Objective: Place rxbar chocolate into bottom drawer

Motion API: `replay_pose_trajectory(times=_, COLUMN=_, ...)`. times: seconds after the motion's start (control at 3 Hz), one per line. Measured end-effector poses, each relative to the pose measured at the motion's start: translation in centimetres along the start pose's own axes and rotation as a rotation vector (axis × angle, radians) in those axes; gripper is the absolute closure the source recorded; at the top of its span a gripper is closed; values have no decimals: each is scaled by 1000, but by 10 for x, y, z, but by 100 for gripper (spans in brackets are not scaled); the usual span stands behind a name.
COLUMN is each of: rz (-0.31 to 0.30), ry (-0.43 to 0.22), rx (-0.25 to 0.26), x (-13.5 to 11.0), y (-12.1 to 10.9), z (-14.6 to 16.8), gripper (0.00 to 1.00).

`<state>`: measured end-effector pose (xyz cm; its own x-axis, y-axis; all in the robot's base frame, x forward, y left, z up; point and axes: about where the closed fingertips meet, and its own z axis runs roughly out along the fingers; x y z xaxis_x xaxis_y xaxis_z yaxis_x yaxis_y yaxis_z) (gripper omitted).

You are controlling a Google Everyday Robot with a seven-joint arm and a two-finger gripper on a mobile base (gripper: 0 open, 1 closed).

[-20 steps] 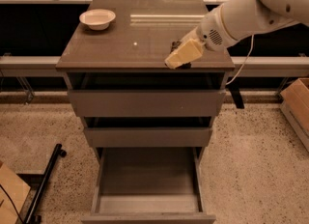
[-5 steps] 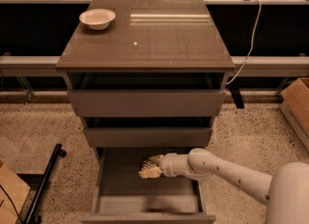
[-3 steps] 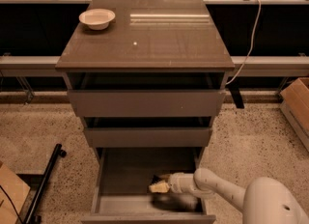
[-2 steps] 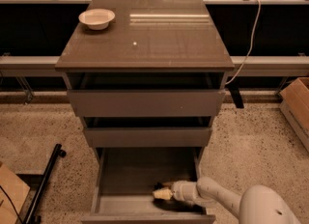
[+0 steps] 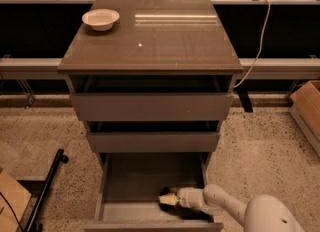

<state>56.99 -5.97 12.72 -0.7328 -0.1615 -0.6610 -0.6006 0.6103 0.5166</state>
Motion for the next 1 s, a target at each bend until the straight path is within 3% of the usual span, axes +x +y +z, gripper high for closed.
replay_pose_trajectory(times=0.33, rz=1, ry=1, rx=-3, x=1, y=1, z=2, gripper=3)
replay_pose_trajectory(times=1.0, rz=1, ry=2, rx=-5, x=-5, y=7, z=-2, gripper=0)
